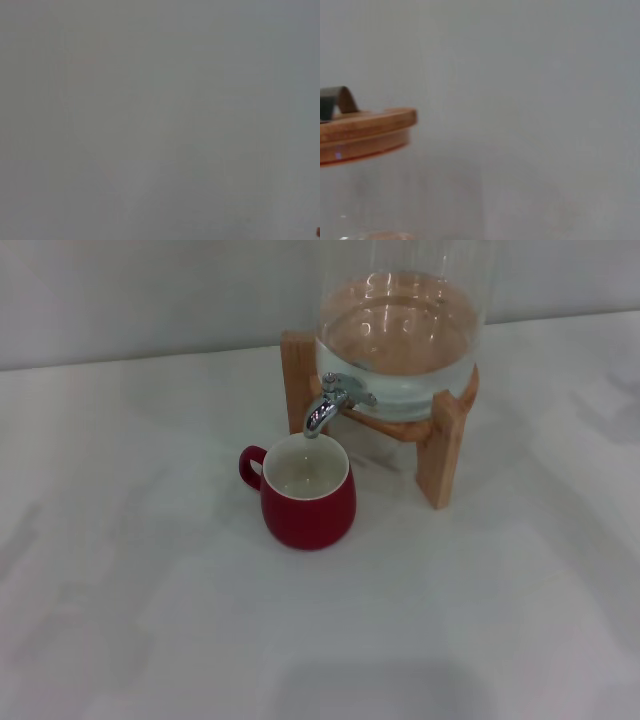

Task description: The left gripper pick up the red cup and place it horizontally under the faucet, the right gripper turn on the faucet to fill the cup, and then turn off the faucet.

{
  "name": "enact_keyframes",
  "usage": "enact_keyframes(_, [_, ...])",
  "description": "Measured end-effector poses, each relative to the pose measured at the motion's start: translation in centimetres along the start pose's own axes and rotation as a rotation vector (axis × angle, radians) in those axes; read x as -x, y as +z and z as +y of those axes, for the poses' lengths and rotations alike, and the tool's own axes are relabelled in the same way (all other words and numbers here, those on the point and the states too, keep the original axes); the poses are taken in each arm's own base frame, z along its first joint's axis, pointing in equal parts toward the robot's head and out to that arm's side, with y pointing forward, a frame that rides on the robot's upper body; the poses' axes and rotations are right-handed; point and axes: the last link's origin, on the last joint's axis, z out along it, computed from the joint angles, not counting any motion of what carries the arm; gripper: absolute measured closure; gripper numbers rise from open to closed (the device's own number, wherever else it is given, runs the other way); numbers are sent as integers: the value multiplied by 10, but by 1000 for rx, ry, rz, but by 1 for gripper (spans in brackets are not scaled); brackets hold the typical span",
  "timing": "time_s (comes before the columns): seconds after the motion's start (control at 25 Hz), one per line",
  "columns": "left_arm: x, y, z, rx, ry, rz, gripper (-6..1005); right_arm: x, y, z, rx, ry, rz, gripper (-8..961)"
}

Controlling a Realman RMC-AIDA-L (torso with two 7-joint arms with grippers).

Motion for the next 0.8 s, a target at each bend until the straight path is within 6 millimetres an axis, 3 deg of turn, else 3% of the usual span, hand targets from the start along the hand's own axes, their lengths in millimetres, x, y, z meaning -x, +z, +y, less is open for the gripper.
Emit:
enact_keyframes(0.32, [5,-9,4,13,-69,-1,120,-7,-12,-19,-73,25,-19,233])
enact_keyframes(0.8, [3,-32,6,39,-146,65,120,-12,-18,-24,-92,62,-36,232])
